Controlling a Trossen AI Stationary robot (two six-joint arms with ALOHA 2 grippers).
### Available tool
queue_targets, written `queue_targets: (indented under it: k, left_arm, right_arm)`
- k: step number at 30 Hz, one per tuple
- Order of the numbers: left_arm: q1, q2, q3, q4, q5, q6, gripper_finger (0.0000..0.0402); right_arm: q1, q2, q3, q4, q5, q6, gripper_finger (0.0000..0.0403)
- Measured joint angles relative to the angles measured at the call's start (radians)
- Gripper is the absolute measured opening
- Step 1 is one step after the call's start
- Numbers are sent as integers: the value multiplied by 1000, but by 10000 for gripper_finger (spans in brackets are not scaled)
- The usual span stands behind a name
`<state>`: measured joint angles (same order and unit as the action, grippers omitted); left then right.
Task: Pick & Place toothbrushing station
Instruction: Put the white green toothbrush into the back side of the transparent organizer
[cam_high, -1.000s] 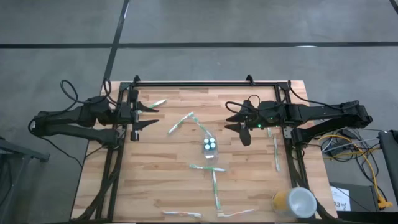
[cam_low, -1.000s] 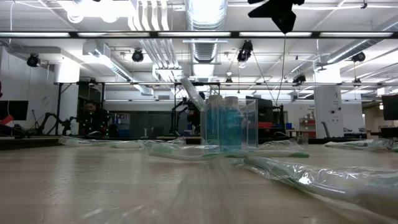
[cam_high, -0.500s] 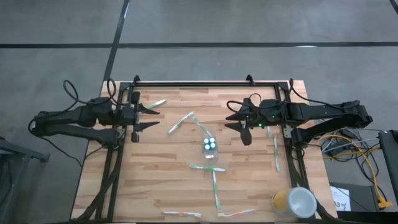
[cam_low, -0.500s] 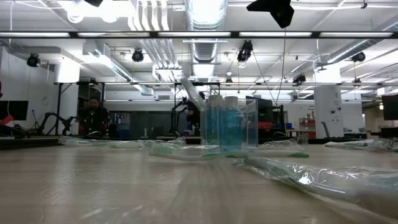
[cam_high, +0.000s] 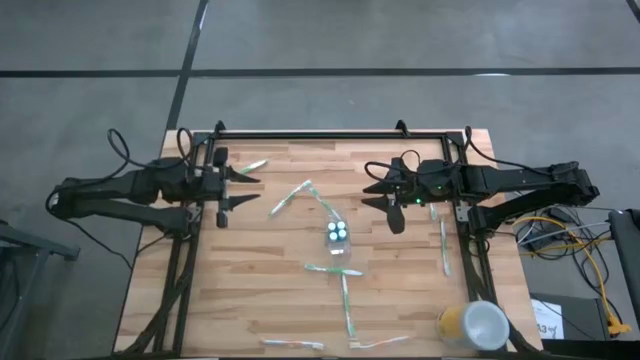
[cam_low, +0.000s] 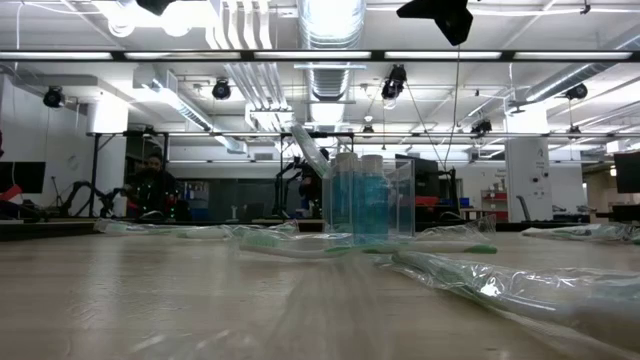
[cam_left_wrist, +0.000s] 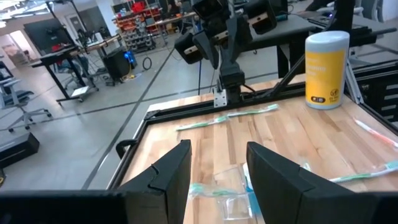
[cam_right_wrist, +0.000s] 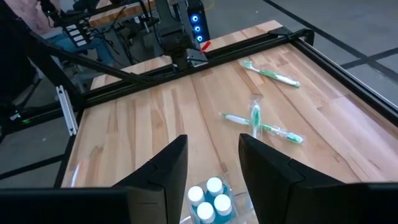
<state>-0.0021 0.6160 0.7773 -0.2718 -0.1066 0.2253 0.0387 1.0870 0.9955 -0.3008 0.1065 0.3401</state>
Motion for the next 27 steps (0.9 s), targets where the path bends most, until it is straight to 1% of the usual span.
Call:
queue_targets:
  k: [11, 15, 16, 18, 20, 22, 24, 25, 27]
  left_arm:
    - [0, 37, 0, 4, 0, -2, 161]
    - [0, 51, 0, 3, 3, -100, 161]
    - [0, 55, 0, 4, 3, -104, 161]
    - [2, 62, 0, 14, -34, -99, 161]
    - [3, 70, 0, 29, -111, -127, 161]
    - [5, 84, 0, 35, -216, -248, 161]
    - [10, 104, 0, 7, -298, -363, 161]
    - [14, 116, 0, -12, -315, -392, 161]
    - [20, 143, 0, -35, -324, -399, 161]
  right_arm:
    - [0, 0, 0, 0, -1, 0, 130]
    - [0, 0, 0, 0, -1, 0, 132]
    - [0, 0, 0, 0, -1, 0, 132]
    - [0, 0, 0, 0, 0, 0, 129]
    - [0, 0, 0, 0, 0, 0, 127]
    - [0, 0, 0, 0, 1, -1, 125]
    - [0, 0, 0, 0, 2, -1, 125]
    - [0, 0, -1, 0, 2, -1, 126]
    - [0, 0, -1, 0, 2, 0, 127]
